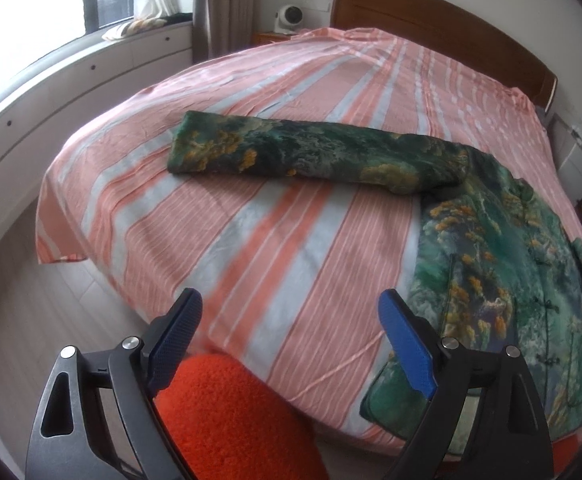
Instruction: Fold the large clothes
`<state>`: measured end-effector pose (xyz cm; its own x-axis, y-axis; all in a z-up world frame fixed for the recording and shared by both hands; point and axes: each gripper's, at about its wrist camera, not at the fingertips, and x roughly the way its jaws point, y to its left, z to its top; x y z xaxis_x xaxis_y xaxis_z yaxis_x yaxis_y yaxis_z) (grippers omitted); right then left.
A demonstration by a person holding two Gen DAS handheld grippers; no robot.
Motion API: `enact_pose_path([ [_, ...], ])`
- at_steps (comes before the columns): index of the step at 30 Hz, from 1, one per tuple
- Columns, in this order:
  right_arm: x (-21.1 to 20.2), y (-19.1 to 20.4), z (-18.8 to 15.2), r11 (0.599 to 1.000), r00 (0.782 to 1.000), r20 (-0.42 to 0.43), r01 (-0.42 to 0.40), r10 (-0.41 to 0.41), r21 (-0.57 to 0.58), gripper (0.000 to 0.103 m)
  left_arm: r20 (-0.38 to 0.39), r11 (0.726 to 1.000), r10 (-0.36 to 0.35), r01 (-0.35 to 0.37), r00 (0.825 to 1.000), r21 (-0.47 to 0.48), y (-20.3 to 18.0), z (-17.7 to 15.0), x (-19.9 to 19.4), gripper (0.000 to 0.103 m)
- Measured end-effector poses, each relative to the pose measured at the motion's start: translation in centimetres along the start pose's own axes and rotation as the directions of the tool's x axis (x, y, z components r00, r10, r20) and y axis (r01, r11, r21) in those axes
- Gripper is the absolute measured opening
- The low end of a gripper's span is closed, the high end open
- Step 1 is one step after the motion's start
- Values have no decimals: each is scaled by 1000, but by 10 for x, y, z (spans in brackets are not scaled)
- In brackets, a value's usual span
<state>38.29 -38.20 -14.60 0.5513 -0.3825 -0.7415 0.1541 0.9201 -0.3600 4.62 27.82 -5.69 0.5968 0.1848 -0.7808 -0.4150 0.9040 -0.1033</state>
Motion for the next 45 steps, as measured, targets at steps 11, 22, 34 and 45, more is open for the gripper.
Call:
enact_pose_path([
  [11, 14, -67, -25, 972, 1000, 3, 1, -2, 234, 19, -45, 998, 18, -21, 999, -64, 20, -8, 21, 92],
  [22, -61, -225, -285, 331, 987, 57, -104, 149, 938, 57, 18, 998, -54, 55, 998, -42, -18, 5, 26, 99],
  [34, -143, -129, -304, 775, 983, 145, -177, 111, 607, 82, -28, 992, -97, 99, 995, 75, -49, 20, 93, 102],
  [45, -138, -99, -296, 837, 992, 94, -119, 81, 534, 87, -61, 989, 65, -56, 996, 136, -51, -5, 139, 102],
])
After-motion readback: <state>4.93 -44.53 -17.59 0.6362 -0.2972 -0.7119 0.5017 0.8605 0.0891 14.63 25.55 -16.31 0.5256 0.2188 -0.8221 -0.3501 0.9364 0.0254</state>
